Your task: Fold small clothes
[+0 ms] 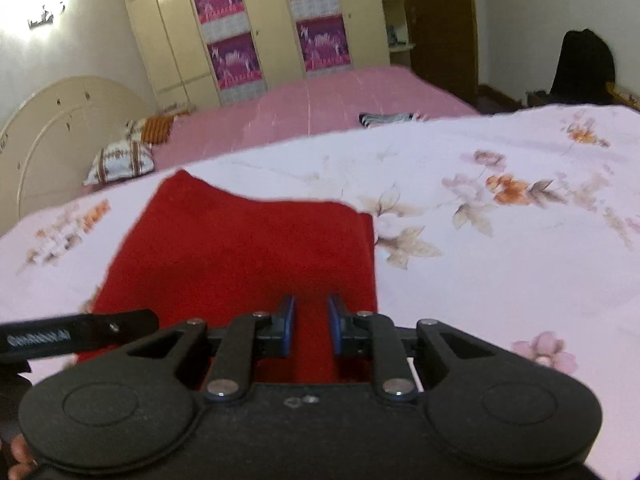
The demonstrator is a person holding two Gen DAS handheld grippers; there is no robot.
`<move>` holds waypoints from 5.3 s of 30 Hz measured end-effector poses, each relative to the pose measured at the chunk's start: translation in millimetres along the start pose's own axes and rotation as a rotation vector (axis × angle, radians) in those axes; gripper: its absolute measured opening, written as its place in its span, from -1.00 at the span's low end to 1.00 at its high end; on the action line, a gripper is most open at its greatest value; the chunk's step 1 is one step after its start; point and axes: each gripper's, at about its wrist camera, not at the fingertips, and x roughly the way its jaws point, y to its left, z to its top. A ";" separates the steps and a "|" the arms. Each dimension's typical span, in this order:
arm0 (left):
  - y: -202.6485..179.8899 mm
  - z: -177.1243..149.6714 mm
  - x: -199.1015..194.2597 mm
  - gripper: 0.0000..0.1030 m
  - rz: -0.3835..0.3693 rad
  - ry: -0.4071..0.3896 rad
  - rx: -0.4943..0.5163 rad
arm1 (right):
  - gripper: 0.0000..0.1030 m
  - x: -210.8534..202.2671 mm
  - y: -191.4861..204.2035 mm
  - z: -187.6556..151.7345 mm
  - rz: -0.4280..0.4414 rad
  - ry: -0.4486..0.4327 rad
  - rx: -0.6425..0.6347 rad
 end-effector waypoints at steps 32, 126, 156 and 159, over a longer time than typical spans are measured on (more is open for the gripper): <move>-9.7 61.3 58.3 0.95 0.062 -0.017 0.028 | -0.60 47.8 -1.2 44.9 0.026 -0.029 0.045; -15.4 -19.5 -57.1 0.95 0.077 0.008 0.171 | 0.64 -71.6 -4.7 -31.3 -0.052 0.032 -0.003; -3.7 9.0 -29.5 -0.13 -0.174 0.038 0.034 | -0.47 -12.6 -20.3 3.5 0.264 0.074 0.178; 13.4 20.3 -54.3 -0.13 -0.164 0.001 0.037 | -0.47 -24.3 -0.5 11.8 0.301 0.052 0.151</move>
